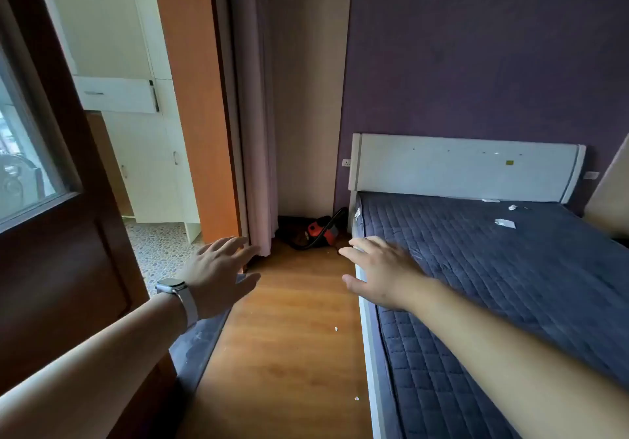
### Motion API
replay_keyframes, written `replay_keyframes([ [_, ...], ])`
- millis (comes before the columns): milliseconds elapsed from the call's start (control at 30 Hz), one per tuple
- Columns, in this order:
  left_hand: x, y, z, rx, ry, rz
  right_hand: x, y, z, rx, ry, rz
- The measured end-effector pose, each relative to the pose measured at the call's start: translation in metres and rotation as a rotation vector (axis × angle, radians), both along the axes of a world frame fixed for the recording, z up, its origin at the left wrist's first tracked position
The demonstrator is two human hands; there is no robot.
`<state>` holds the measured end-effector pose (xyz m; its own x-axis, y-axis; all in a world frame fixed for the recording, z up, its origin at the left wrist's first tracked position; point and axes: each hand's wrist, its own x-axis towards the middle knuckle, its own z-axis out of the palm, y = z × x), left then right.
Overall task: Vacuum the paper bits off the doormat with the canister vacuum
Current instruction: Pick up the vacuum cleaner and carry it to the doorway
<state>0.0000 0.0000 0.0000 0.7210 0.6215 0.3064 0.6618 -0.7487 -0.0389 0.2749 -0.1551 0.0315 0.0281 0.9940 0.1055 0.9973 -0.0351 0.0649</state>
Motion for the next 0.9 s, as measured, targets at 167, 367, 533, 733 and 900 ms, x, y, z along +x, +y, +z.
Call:
replay_keyframes([
  [167,0.001,0.085,-0.013,0.03,0.013,-0.015,-0.006,0.088,-0.009,-0.025,-0.019,-0.031],
  [367,0.01,0.179,-0.022,-0.033,0.011,-0.057,-0.007,0.174,-0.026,-0.021,-0.028,-0.072],
  [533,0.033,0.234,-0.035,-0.069,0.022,-0.089,0.009,0.225,-0.037,-0.045,-0.005,-0.11],
  [733,0.072,0.298,-0.051,-0.13,0.079,-0.09,0.049,0.293,-0.054,-0.061,0.055,-0.115],
  [900,0.122,0.366,-0.063,-0.124,0.089,-0.094,0.101,0.372,-0.075,-0.066,0.104,-0.086],
])
